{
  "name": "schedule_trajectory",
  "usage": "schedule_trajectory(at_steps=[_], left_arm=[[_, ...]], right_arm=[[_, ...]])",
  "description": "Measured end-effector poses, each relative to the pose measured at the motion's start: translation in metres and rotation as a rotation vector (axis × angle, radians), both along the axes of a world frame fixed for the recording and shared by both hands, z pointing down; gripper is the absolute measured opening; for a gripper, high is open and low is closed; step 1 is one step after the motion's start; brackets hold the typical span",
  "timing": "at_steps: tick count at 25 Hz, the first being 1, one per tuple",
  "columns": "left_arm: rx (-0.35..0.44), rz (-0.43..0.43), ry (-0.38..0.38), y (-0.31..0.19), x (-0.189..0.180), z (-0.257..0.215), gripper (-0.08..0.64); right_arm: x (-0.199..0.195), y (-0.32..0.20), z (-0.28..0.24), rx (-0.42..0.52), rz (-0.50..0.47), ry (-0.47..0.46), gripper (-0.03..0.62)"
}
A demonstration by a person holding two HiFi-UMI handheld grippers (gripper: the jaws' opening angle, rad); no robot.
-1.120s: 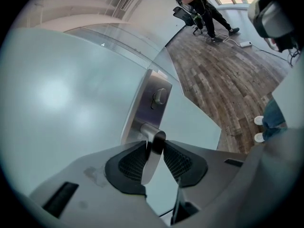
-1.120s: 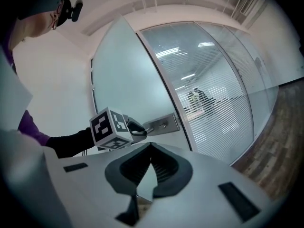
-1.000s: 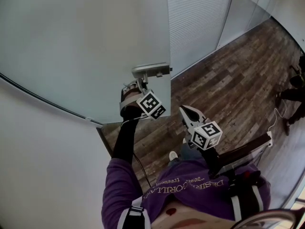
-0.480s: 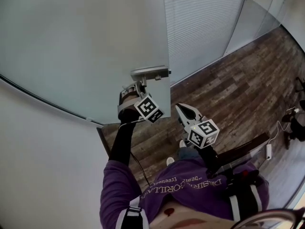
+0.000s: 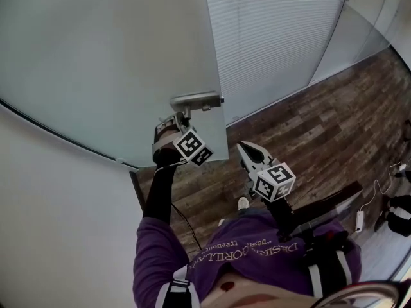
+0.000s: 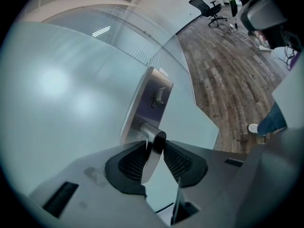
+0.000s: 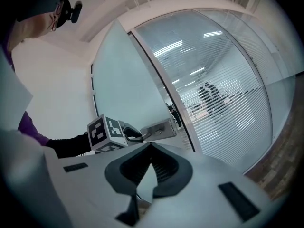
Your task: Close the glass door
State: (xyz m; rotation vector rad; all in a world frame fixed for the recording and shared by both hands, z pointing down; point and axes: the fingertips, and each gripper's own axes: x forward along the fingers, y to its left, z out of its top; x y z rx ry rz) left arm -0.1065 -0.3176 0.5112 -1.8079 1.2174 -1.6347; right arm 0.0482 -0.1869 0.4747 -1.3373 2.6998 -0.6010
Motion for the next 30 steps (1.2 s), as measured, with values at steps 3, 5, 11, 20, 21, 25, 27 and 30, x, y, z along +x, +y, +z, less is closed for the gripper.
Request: schedule_trajectory(at_steps=[3, 5, 11, 20, 21, 25, 27, 30], left_arm=[[0.003, -0.03, -0.001, -0.01, -0.001, 0.002, 0.115], [0.004, -0.048, -0.004, -0.015, -0.001, 0.002, 0.115], [-0.005, -0.069, -0.002, -0.024, 0.002, -0.004, 0.115], [-0.025, -0.048, -0.014, -0.05, 0.0, 0.002, 0.115], [-0.029, -0.042, -0.017, -0.054, 0.0, 0.001, 0.114], [-0.028, -0.019, -0.016, -0.066, 0.009, -0.005, 0.11], [-0.033, -0.016, 0.008, -0.07, 0.011, -0.007, 0.11], [-0.025, -0.012, 0.023, -0.073, 0.008, -0.007, 0.11]], right_arm=[[0.008, -0.004, 0.009, -0.012, -0.011, 0.002, -0.003], [0.013, -0.003, 0.013, -0.02, -0.012, 0.002, -0.003], [0.026, -0.006, 0.011, -0.023, -0.006, -0.01, -0.003], [0.014, -0.042, 0.011, -0.019, 0.0, -0.003, -0.003], [0.011, -0.049, 0.008, -0.018, -0.003, -0.001, -0.003], [0.005, -0.073, -0.008, -0.007, -0.014, 0.0, -0.003], [0.001, -0.083, -0.014, -0.004, -0.012, 0.002, -0.003], [-0.008, -0.09, -0.016, -0.001, -0.001, 0.008, -0.003]])
